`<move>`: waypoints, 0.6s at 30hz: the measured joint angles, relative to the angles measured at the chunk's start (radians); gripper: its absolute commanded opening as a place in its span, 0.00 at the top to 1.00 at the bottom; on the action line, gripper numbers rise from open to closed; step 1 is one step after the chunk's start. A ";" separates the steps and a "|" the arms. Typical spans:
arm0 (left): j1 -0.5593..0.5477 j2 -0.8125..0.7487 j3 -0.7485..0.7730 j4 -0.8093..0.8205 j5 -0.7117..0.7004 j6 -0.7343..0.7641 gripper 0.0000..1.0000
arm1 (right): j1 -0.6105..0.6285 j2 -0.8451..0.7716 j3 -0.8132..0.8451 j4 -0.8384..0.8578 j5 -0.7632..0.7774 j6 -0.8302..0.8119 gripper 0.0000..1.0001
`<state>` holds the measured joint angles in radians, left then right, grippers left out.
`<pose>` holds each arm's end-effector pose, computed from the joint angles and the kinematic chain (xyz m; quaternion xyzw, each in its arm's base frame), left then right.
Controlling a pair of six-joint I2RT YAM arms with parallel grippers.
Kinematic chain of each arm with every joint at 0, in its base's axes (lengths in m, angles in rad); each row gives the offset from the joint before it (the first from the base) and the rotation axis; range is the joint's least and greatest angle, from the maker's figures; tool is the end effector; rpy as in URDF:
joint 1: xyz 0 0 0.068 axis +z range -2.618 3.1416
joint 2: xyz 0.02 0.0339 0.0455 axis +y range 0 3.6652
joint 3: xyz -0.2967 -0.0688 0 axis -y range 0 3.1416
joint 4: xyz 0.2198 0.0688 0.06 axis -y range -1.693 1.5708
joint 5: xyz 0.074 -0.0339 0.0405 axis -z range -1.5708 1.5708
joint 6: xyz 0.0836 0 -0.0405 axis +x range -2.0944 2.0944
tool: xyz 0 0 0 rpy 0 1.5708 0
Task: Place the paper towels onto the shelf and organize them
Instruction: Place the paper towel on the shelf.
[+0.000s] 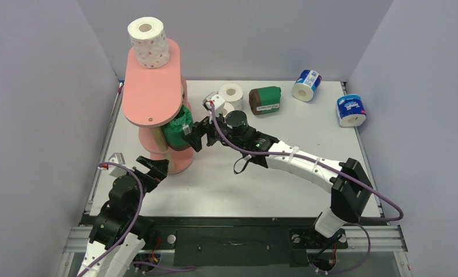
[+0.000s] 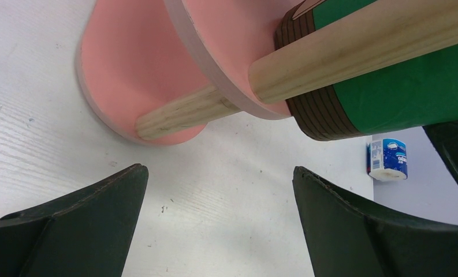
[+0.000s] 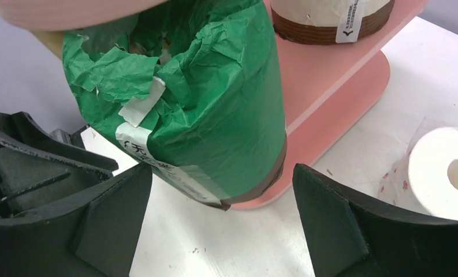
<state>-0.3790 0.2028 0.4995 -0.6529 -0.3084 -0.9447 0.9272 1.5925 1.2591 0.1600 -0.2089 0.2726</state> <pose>0.0707 -0.0009 0.2413 -0.3106 0.7547 -0.2471 0.5223 0.2305 0.3362 0.3680 -0.3083 0.6995 0.4270 0.4829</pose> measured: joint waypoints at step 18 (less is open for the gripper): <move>0.000 -0.001 0.000 -0.002 -0.001 -0.002 0.04 | 0.004 0.135 0.097 0.057 0.053 0.031 0.14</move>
<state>-0.3790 0.2020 0.4992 -0.6544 -0.3092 -0.9466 0.9310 1.7279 1.3563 0.2173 -0.1558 0.3035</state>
